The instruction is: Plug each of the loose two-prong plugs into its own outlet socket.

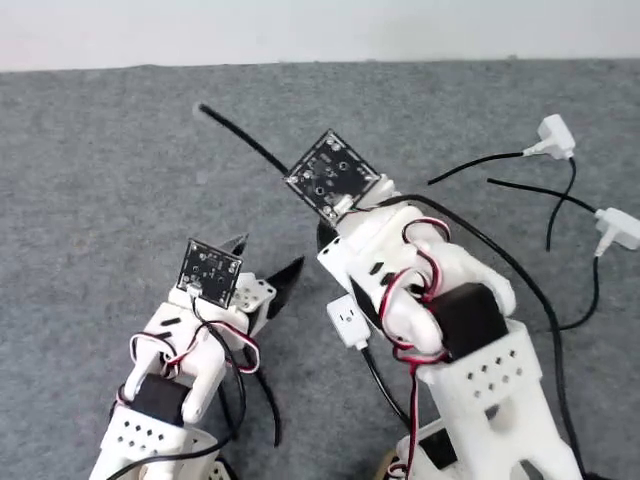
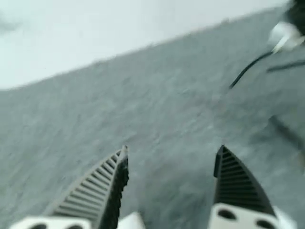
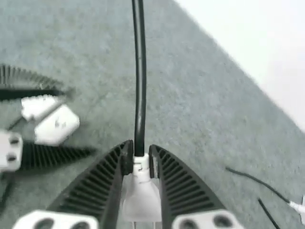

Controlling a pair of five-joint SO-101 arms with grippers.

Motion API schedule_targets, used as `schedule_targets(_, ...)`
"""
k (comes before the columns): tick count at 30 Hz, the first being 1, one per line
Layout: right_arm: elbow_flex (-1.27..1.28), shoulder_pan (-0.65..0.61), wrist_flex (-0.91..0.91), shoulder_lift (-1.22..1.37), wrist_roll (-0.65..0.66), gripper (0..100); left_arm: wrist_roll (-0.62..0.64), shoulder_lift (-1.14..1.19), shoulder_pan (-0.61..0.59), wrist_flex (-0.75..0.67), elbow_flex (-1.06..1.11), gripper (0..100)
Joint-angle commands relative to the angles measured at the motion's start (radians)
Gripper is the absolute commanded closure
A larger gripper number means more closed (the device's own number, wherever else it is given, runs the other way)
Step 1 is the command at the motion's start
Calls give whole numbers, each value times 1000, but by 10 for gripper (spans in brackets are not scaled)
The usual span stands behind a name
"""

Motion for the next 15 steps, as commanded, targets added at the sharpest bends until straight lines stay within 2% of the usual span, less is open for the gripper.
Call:
schedule_targets(1,-57,18,-62,-48,-35,990,77,-14,81,-11,-153,724)
schedule_targets(5,-57,18,-105,-62,-40,990,106,-14,126,-11,-216,724)
schedule_targets(15,-63,18,-248,-56,-41,990,100,-14,241,-11,-220,724)
